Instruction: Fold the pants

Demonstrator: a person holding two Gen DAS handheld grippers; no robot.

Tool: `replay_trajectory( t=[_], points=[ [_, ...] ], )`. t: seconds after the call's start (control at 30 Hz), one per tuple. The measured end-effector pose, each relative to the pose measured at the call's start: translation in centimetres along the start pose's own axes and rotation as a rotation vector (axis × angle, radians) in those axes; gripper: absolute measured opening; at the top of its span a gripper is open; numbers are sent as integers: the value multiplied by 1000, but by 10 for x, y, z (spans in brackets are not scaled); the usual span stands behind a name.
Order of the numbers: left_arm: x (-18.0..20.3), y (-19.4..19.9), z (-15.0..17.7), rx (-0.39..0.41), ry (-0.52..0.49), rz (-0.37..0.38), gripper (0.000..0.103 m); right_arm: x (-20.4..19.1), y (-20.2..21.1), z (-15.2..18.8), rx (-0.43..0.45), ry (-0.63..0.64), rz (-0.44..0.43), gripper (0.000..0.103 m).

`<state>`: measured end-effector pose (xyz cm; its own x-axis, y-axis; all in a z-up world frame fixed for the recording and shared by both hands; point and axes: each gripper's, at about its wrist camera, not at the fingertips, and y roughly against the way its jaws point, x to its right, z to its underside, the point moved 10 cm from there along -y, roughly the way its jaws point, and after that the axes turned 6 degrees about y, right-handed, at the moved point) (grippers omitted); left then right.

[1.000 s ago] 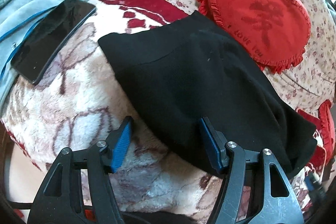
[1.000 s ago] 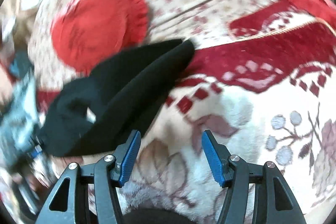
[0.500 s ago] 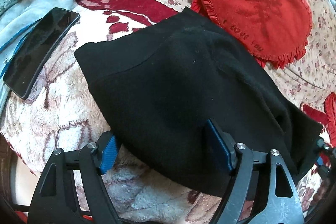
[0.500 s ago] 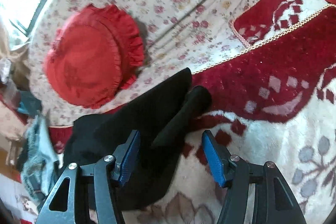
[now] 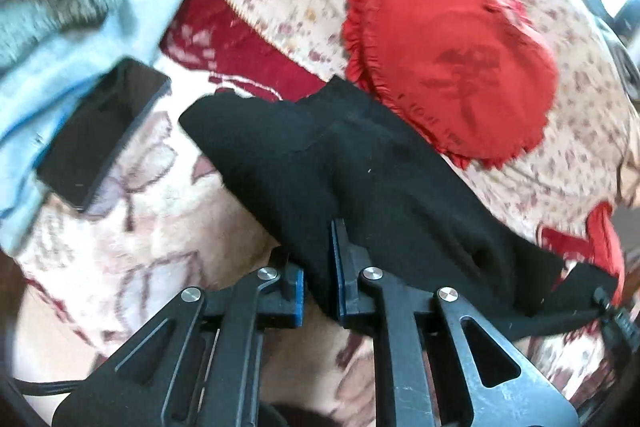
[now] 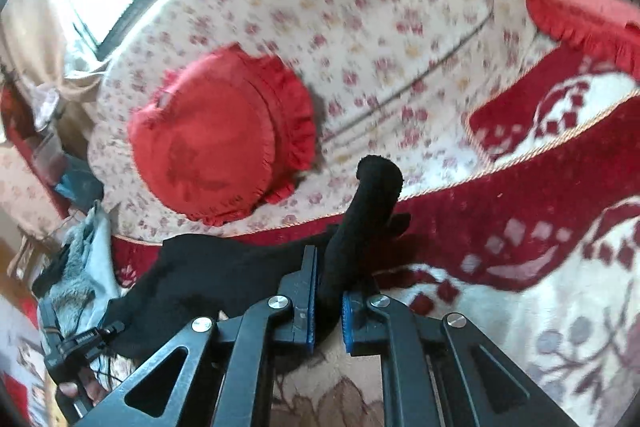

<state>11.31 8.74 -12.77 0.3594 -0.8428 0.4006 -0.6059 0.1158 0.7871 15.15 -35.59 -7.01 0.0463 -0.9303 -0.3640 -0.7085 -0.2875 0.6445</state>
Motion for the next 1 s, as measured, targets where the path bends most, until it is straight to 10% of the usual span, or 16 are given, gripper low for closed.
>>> replay_trajectory(
  t=[0.33, 0.73, 0.87, 1.0],
  points=[
    [-43, -6, 63, -91, -85, -105, 9, 73, -15, 144, -295, -72, 89, 9],
    [-56, 36, 56, -17, -105, -133, 11, 52, 31, 106, -205, -22, 128, 14],
    [-54, 42, 46, -6, -92, -108, 43, 0, 15, 97, -195, 57, 39, 15],
    [-46, 33, 39, 2, -71, -94, 48, -51, -15, 105, -247, 146, -24, 15]
  ],
)
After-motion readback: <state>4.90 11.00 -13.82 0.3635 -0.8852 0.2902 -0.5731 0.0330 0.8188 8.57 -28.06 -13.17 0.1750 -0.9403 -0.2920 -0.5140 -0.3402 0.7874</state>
